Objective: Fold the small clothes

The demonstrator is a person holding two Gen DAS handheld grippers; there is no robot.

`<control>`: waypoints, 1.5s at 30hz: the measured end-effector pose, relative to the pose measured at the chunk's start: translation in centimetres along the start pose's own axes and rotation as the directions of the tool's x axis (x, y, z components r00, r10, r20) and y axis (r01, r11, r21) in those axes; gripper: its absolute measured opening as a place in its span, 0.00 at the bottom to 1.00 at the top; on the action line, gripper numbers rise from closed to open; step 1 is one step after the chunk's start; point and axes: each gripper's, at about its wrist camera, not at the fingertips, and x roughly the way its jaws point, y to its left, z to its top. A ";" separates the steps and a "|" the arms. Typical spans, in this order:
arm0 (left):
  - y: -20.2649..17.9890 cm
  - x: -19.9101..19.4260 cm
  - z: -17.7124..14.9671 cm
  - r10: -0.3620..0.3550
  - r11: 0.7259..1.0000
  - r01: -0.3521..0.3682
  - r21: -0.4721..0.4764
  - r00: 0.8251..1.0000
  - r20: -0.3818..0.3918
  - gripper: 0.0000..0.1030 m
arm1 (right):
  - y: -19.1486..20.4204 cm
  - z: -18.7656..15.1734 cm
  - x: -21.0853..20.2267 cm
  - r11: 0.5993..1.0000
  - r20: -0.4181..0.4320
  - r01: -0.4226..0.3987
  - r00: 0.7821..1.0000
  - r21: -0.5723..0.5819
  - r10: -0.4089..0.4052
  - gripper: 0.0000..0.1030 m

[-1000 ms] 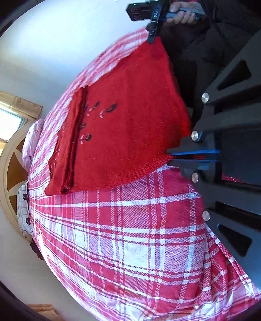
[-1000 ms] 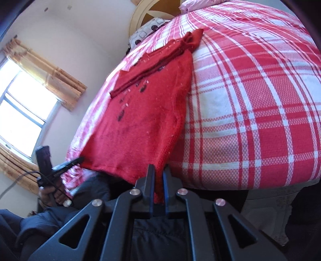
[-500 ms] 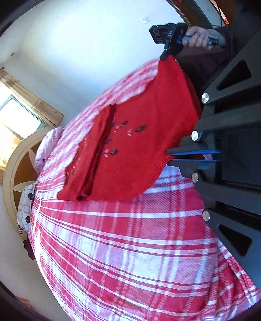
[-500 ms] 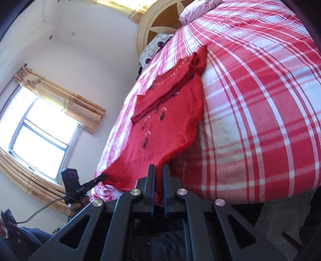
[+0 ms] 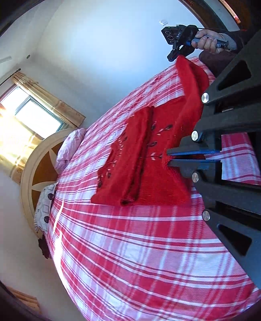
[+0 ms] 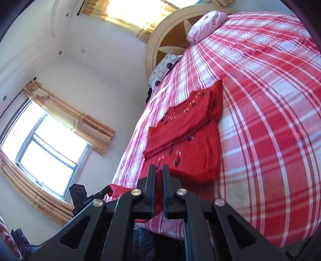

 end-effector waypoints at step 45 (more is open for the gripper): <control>2.1 3.2 4.7 -0.012 0.997 0.012 -0.072 1.000 0.004 0.02 | 1.9 -1.5 4.0 1.000 -0.122 -0.020 0.992 -0.025 0.017 0.10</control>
